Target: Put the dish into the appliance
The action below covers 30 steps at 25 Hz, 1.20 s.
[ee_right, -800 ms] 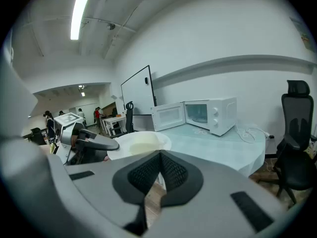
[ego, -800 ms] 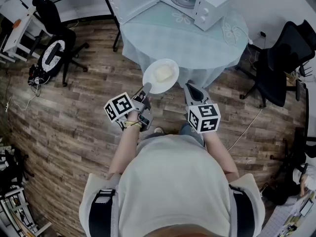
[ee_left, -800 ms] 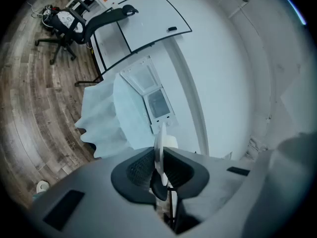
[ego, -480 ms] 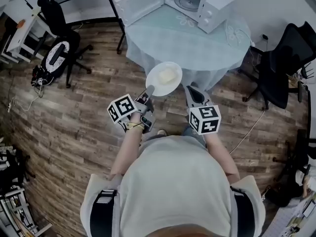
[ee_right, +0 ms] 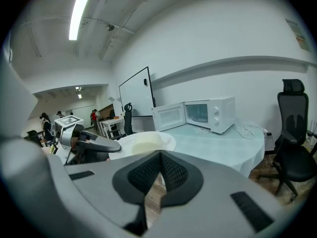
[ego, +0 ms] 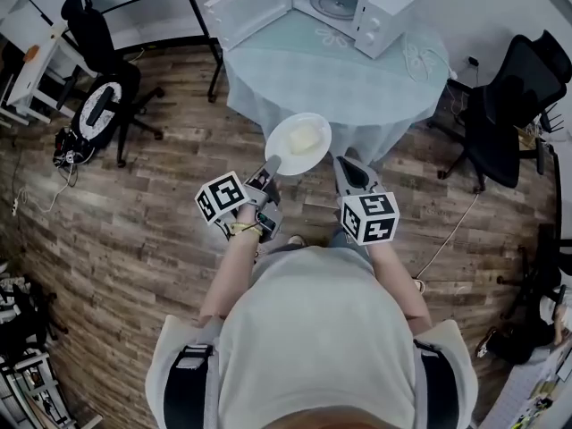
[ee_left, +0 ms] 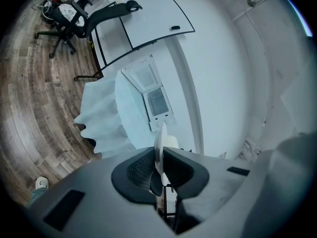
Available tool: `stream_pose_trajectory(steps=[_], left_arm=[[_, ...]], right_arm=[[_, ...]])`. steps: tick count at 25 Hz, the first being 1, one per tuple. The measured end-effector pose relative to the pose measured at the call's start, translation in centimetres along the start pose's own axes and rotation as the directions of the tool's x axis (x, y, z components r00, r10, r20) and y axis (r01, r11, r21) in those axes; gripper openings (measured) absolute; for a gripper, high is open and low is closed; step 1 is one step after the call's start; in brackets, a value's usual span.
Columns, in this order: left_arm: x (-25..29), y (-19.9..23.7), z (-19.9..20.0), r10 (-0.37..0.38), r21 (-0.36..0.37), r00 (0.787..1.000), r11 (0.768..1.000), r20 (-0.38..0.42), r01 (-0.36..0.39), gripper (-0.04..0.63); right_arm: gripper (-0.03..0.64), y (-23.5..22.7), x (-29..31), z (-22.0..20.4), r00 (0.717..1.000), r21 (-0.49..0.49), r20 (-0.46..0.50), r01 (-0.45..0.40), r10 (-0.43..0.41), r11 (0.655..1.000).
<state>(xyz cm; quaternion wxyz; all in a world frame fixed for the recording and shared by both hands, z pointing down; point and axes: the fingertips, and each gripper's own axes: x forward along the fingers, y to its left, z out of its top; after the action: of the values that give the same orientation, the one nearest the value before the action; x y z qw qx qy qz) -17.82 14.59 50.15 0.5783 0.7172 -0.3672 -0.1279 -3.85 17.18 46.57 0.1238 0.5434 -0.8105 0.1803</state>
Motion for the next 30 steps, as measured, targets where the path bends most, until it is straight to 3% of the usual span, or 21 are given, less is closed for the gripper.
stream_pose_trajectory(steps=[10, 14, 30], left_arm=[[-0.1, 0.3, 1.2, -0.019, -0.025, 1.0, 1.0, -0.008, 0.019, 0.044], [0.9, 0.6, 1.6, -0.009, -0.042, 1.0, 0.999, -0.007, 0.009, 0.044], [8.2, 0.6, 7.7, -0.003, -0.076, 0.999, 0.997, 0.05, 0.007, 0.044]], right_arm=[[0.005, 0.2, 0.4, 0.0, 0.999, 0.024, 0.007, 0.038, -0.039, 0.999], [0.005, -0.6, 0.7, 0.6, 0.999, -0.009, 0.009, 0.051, -0.051, 0.999], [0.005, -6.1, 9.9, 5.8, 0.999, -0.013, 0.039, -0.029, 0.03, 0.999]])
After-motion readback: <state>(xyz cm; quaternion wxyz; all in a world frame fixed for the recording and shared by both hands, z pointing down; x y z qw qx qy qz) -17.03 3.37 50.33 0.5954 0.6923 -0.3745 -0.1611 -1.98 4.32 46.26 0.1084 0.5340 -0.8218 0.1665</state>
